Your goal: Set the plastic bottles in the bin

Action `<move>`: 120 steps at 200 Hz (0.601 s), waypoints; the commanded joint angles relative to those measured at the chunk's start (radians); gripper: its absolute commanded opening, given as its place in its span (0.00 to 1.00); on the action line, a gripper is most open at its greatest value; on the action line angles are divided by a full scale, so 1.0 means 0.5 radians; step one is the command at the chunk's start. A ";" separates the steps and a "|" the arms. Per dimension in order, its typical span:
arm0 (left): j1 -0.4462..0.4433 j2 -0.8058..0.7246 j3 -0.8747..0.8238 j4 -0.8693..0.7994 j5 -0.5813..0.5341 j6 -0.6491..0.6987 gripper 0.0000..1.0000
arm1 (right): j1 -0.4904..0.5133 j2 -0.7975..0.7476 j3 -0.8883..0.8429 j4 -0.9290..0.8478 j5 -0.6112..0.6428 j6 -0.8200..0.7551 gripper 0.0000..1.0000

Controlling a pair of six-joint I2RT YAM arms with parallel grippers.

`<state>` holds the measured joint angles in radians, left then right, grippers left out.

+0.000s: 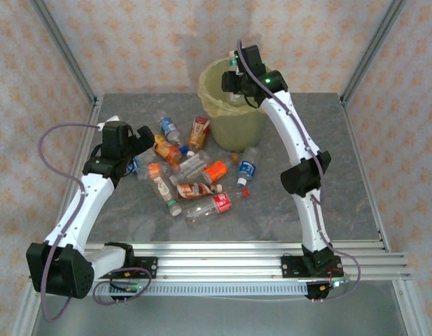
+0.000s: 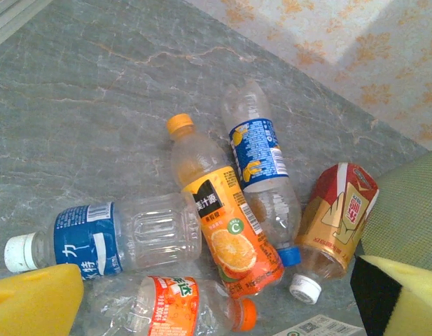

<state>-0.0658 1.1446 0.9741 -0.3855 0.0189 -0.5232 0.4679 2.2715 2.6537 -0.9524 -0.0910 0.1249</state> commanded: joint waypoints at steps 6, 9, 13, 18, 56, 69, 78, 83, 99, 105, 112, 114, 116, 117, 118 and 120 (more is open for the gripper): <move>-0.016 0.015 0.053 0.019 -0.032 0.009 1.00 | -0.015 0.062 0.087 -0.037 -0.053 -0.058 0.43; -0.016 0.017 0.055 0.019 -0.032 0.009 1.00 | -0.015 0.068 0.086 -0.037 -0.060 -0.059 0.43; -0.016 0.016 0.055 0.017 -0.033 0.011 1.00 | -0.018 0.076 0.089 -0.040 -0.070 -0.060 0.43; -0.016 0.015 0.053 0.015 -0.035 0.013 1.00 | -0.021 0.088 0.092 -0.043 -0.082 -0.061 0.43; -0.016 0.000 0.052 -0.009 -0.068 0.034 1.00 | -0.034 0.149 0.098 -0.078 -0.132 -0.073 0.43; -0.016 -0.004 0.049 -0.011 -0.069 0.032 1.00 | -0.034 0.165 0.098 -0.108 -0.134 -0.083 0.44; -0.016 -0.007 0.049 -0.013 -0.068 0.036 1.00 | -0.034 0.175 0.098 -0.132 -0.143 -0.090 0.44; -0.016 -0.007 0.047 -0.015 -0.068 0.035 1.00 | -0.032 0.179 0.100 -0.145 -0.142 -0.093 0.44; -0.016 -0.010 0.047 -0.021 -0.068 0.035 1.00 | -0.034 0.190 0.098 -0.183 -0.137 -0.108 0.44; -0.016 -0.014 0.048 -0.021 -0.070 0.034 1.00 | -0.034 0.195 0.095 -0.195 -0.130 -0.114 0.44; -0.016 -0.016 0.049 -0.022 -0.071 0.034 1.00 | -0.034 0.201 0.095 -0.208 -0.123 -0.123 0.44; -0.016 -0.016 0.049 -0.023 -0.071 0.034 1.00 | -0.034 0.203 0.095 -0.213 -0.120 -0.130 0.44; -0.016 -0.017 0.046 -0.024 -0.072 0.035 1.00 | -0.034 0.205 0.095 -0.216 -0.119 -0.132 0.44; -0.016 -0.018 0.048 -0.024 -0.072 0.034 1.00 | -0.034 0.206 0.095 -0.217 -0.117 -0.133 0.44; -0.016 -0.019 0.047 -0.024 -0.072 0.034 1.00 | -0.034 0.208 0.095 -0.219 -0.115 -0.133 0.44; -0.016 -0.019 0.045 -0.024 -0.072 0.035 1.00 | -0.034 0.209 0.095 -0.221 -0.113 -0.136 0.44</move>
<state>-0.0658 1.1530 0.9741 -0.3859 0.0147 -0.5228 0.4549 2.3642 2.6652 -1.0172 -0.1551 0.0891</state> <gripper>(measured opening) 0.999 0.550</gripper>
